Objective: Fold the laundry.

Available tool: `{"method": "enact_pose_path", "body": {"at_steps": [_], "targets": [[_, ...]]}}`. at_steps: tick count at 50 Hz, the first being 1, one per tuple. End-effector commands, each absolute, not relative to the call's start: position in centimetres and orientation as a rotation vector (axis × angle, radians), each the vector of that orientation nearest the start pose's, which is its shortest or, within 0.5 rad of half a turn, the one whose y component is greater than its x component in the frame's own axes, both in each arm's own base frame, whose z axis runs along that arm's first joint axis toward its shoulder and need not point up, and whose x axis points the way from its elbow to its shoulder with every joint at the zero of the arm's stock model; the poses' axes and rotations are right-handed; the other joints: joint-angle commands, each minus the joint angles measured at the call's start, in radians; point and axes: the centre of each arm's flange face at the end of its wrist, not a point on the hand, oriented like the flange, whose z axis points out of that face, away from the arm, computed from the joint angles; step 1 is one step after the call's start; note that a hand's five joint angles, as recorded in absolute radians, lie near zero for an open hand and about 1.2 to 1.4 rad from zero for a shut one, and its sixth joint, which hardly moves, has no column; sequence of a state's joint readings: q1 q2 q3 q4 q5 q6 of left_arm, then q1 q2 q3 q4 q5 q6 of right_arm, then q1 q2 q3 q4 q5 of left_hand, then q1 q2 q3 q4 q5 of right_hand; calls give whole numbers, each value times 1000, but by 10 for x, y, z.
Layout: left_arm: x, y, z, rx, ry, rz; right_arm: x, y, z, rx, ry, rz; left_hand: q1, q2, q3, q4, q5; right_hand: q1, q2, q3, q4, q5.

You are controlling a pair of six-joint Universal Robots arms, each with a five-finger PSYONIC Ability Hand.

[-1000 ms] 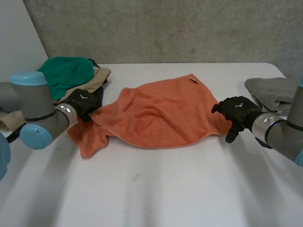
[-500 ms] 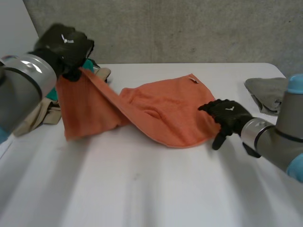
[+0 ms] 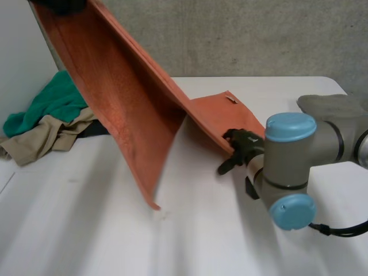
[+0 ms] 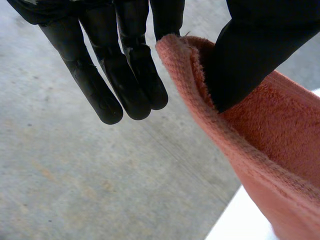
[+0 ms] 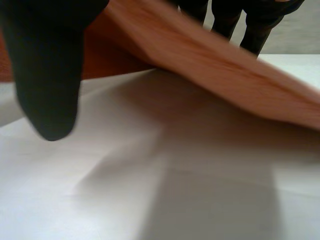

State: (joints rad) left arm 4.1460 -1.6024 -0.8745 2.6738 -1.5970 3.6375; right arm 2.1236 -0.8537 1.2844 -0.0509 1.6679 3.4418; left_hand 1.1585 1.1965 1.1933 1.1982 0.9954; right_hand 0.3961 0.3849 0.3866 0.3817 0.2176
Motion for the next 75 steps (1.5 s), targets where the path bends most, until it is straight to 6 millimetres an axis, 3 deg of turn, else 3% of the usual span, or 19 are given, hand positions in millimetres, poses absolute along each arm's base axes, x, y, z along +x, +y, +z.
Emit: {"method": "enact_pose_path", "body": {"at_steps": [1,2,3,9,15,19,22,28,36,39,43,47,48,51,55,61,65,69,75], "targets": [[-241,-162,482,894,1692,-2511,273,-332,139,-171,2400,-1708,238,200,203,198,226,529,540,539,543,533],[-236,-164,483,878,1684,-2504,261,-342,144,-195,2406,-1759,238,200,203,198,226,864,876,874,879,868],[-234,-166,483,872,1684,-2497,256,-346,146,-218,2404,-1783,238,200,203,198,226,999,1010,1008,1013,1003],[-218,-190,465,877,1746,-2405,228,-357,181,-561,2303,-1917,238,200,203,198,226,1000,1011,1010,1015,1004],[-195,-225,429,863,1894,-2246,184,-363,278,-855,2131,-2239,238,200,203,198,226,1000,1011,1010,1015,1004],[-186,-238,404,898,1994,-2165,158,-353,326,-977,2171,-2302,238,200,203,198,226,1000,1011,1010,1015,1004],[-186,-241,385,953,2076,-2120,150,-342,346,-1060,2220,-2227,238,200,203,198,226,1000,1011,1010,1015,1004],[-188,-259,351,1034,2215,-2017,155,-332,347,-1218,2232,-2058,238,200,203,198,226,1000,1011,1010,1015,1004],[-202,-317,290,1107,2312,-1822,168,-360,306,-1446,2335,-1933,238,200,203,198,226,1000,1011,1010,1015,1004],[-211,-336,285,1118,2254,-1844,175,-371,297,-1485,2355,-1954,238,200,203,198,226,1000,1011,1010,1015,1004],[-230,-368,306,1104,2053,-2030,188,-404,305,-1429,2297,-2208,238,200,203,198,226,1000,1011,1010,1015,1004],[-242,-391,355,979,1756,-2327,197,-437,352,-1129,2054,-2687,238,200,203,198,226,1000,1011,1010,1015,1004],[-244,-394,378,905,1625,-2442,196,-444,373,-962,1920,-2841,238,200,203,198,226,1000,1011,1010,1015,1004],[-240,-391,426,716,1361,-2665,194,-448,410,-687,1608,-3043,238,200,203,198,226,1000,1011,1010,1015,1004],[-239,-385,460,543,1154,-2882,196,-442,436,-529,1335,-3128,238,200,203,198,226,1000,1011,1010,1015,1004],[-232,-391,451,469,1231,-2910,196,-439,424,-584,1341,-3100,238,200,203,198,226,1000,1011,1010,1015,1004],[-224,-402,428,471,1336,-2844,193,-444,400,-634,1463,-3025,238,200,203,198,226,1000,1011,1010,1015,1004],[-220,-408,394,502,1471,-2759,196,-445,367,-716,1635,-2886,238,200,203,198,226,1000,1011,1010,1015,1004],[-223,-408,322,638,1743,-2606,202,-437,307,-882,1851,-2597,238,200,203,198,226,1000,1011,1010,1015,1004]]}}
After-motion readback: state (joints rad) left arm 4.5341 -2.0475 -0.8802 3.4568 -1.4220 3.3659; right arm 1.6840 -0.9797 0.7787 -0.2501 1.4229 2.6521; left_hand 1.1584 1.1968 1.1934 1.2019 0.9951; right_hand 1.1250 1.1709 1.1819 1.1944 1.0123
